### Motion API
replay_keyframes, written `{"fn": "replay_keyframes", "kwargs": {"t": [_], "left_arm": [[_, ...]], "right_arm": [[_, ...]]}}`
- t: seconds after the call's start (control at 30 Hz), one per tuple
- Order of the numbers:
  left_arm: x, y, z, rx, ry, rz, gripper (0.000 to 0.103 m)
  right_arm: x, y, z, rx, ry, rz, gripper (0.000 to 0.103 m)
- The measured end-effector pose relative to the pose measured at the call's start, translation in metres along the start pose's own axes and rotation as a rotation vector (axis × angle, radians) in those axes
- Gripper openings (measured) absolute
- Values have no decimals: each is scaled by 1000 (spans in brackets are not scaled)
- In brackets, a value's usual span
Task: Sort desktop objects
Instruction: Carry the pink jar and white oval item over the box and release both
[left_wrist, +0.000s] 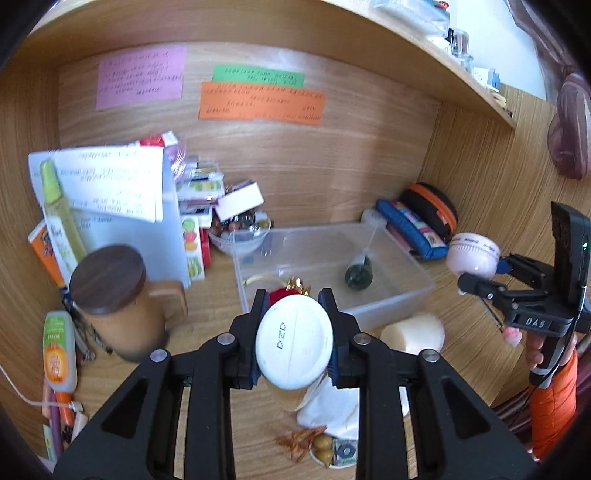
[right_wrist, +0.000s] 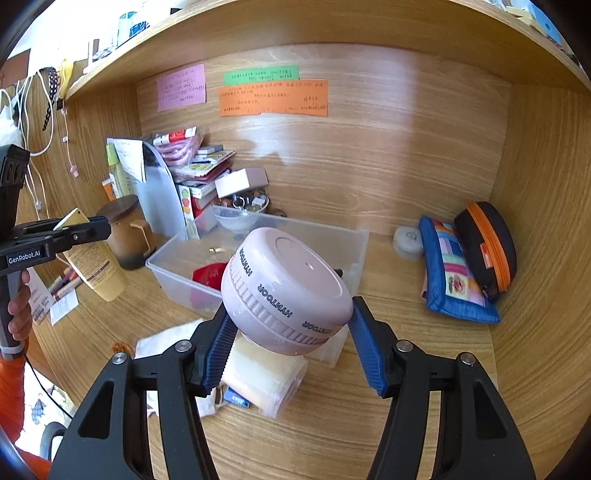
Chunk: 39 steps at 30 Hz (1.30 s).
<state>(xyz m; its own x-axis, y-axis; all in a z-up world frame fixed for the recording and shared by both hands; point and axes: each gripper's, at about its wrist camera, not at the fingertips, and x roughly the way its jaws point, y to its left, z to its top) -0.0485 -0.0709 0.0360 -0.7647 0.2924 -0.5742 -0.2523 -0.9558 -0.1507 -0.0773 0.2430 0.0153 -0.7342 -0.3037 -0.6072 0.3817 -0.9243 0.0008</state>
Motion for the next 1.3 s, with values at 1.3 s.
{"fn": "replay_keyframes", "kwargs": {"t": [1.3], "left_arm": [[147, 26, 64, 17, 141, 21, 26]], "right_arm": [[145, 16, 67, -117, 194, 137, 56]]}}
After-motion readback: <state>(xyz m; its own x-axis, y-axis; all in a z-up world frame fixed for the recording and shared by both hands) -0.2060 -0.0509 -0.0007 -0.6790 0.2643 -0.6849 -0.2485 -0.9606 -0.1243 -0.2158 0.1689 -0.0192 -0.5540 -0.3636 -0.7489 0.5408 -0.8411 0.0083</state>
